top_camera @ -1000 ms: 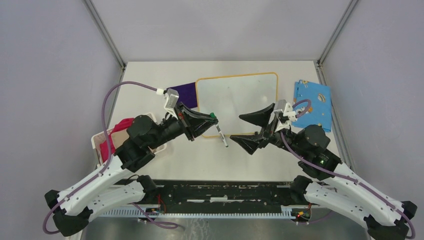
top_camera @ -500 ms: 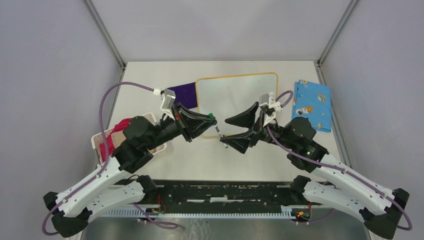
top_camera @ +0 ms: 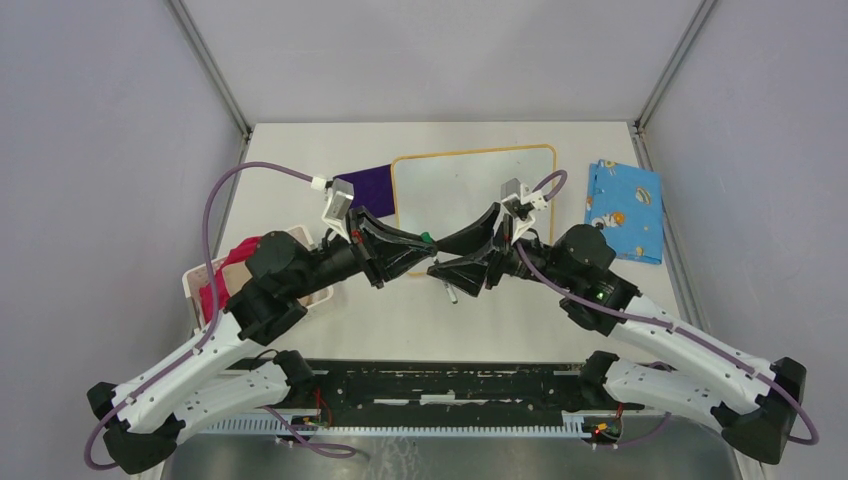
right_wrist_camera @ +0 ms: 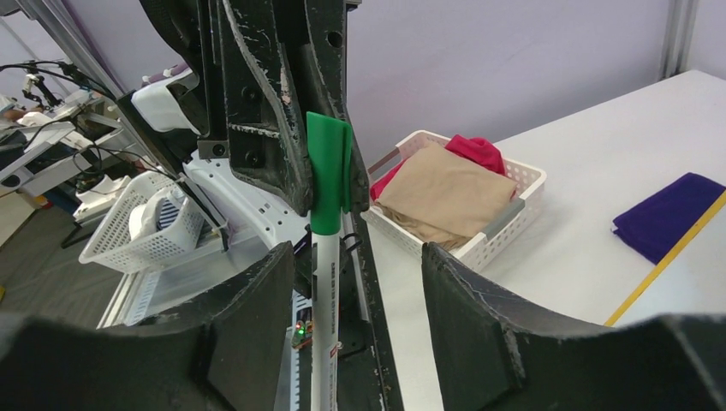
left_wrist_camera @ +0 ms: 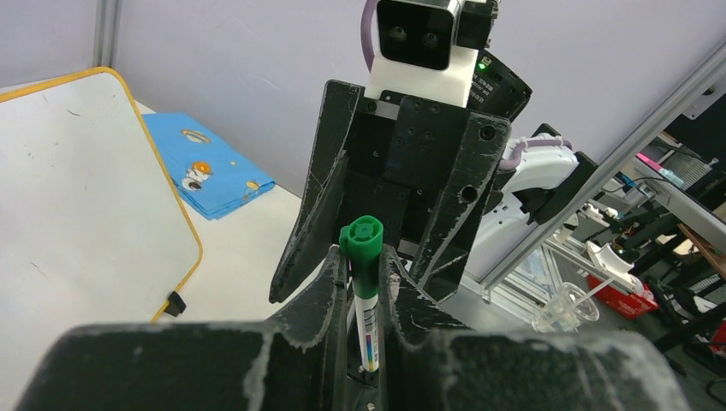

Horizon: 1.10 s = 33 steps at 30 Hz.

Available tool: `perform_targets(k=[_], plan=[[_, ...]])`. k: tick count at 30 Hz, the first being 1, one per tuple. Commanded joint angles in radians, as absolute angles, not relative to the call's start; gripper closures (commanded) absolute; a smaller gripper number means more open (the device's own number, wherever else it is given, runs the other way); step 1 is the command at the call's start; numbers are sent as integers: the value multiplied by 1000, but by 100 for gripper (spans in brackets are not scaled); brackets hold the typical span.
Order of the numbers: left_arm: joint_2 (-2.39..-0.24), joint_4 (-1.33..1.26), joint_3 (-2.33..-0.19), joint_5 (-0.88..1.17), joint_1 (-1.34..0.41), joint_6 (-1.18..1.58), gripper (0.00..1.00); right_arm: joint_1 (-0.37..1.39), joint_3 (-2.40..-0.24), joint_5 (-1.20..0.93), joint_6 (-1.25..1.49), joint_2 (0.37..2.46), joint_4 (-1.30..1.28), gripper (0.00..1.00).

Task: Write a sentence on the whiteboard
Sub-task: Open the whiteboard marker at the center of the board.

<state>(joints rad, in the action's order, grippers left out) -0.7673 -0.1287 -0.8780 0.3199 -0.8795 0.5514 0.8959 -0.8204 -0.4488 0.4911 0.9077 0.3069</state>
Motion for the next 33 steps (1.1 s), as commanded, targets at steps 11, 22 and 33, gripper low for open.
perform_targets(k=[11, 22, 33], plan=[[-764, -176, -926, 353, -884, 589, 98, 911, -862, -486, 513, 930, 391, 69], [-750, -183, -943, 310, -884, 586, 98, 911, -797, -505, 480, 892, 390, 100], [-735, -241, -943, 200, -884, 606, 98, 914, -660, -464, 462, 802, 362, 100]])
